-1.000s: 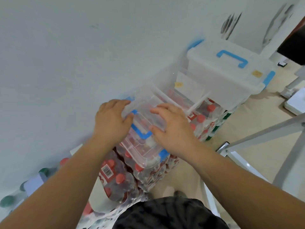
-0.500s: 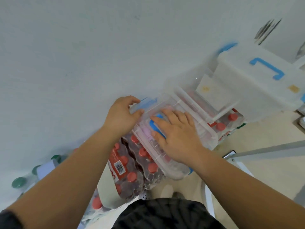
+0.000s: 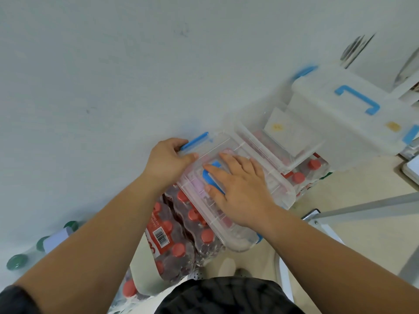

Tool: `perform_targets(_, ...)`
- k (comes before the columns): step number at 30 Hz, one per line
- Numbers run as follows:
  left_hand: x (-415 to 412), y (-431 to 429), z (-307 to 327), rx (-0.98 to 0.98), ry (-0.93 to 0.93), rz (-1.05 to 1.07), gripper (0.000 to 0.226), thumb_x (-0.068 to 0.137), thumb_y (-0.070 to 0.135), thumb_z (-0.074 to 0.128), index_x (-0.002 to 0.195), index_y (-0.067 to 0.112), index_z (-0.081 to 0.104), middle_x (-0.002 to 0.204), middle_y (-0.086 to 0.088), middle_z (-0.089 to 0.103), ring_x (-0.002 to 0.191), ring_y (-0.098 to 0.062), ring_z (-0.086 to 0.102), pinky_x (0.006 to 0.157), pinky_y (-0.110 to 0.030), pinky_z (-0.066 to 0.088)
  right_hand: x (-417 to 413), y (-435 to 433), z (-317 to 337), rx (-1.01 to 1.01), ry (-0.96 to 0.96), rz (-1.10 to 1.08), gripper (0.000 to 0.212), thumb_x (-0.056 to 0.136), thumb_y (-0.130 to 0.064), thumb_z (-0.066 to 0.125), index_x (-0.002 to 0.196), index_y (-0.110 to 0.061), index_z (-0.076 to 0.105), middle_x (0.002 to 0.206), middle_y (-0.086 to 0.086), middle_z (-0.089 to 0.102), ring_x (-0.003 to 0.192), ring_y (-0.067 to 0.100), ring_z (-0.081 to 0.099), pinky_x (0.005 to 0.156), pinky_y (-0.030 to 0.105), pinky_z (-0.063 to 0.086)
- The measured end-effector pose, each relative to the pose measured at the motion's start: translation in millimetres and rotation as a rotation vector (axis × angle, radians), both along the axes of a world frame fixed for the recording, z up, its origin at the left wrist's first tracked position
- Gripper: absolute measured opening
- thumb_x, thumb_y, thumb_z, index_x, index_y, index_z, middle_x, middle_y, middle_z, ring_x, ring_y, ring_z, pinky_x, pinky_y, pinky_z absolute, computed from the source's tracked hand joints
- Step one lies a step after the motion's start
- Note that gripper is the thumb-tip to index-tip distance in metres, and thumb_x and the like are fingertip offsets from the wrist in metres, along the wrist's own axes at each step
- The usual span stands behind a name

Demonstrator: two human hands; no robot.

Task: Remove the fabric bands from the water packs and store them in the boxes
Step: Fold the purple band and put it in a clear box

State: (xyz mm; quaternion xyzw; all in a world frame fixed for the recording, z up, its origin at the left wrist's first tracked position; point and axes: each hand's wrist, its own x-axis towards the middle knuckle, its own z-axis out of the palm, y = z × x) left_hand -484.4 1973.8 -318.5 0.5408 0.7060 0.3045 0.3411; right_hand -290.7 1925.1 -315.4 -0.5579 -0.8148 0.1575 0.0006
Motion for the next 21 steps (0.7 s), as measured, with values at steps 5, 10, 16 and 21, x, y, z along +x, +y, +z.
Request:
perform_targets(5, 1.4, 2.1, 4.1, 0.064, 0.195, -0.094, 0.033, 0.086, 0.025, 0.074, 0.117, 0.016, 0.070, 0.114, 0.001, 0.070, 0.104, -0.015, 0.063, 0.091, -0.024, 0.045, -1.7, 3.1, 1.7, -0.035, 0.021, 0.002, 0.055, 0.101, -0.063, 0.024, 0.154, -0.050, 0.019, 0.171, -0.003, 0.007, 0.156, 0.027, 0.005, 0.125, 0.052, -0.003)
perform_targets(10, 4.3, -2.8, 13.6, 0.085, 0.302, -0.051, 0.048, 0.089, 0.034, 0.070, 0.133, 0.016, 0.061, 0.128, -0.002, 0.066, 0.114, -0.019, 0.062, 0.100, -0.030, 0.045, 0.2, 5.5, 4.4, -0.041, 0.116, -0.022, 0.057, 0.099, -0.063, 0.036, 0.153, -0.045, 0.029, 0.168, -0.001, 0.019, 0.153, 0.027, 0.014, 0.126, 0.050, 0.005)
perform_targets(16, -6.4, -62.3, 29.1, 0.131, 0.317, 0.078, 0.053, 0.089, 0.036, 0.070, 0.139, 0.025, 0.054, 0.136, 0.002, 0.057, 0.112, -0.013, 0.058, 0.095, -0.026, 0.042, -1.7, 9.6, 17.5, -0.001, 0.247, 0.006, 0.061, 0.096, -0.058, 0.049, 0.150, -0.032, 0.041, 0.160, 0.001, 0.034, 0.148, 0.026, 0.024, 0.121, 0.043, 0.020)
perform_targets(21, -29.5, -135.9, 19.3, -0.006, 0.355, 0.281, 0.046, 0.087, 0.036, 0.073, 0.130, 0.028, 0.060, 0.131, 0.005, 0.058, 0.101, -0.007, 0.057, 0.086, -0.024, 0.041, -31.9, 1.5, 29.5, 0.045, 0.442, 0.170, 0.051, 0.092, -0.054, 0.056, 0.134, -0.025, 0.060, 0.146, 0.004, 0.052, 0.138, 0.027, 0.039, 0.116, 0.041, 0.031)
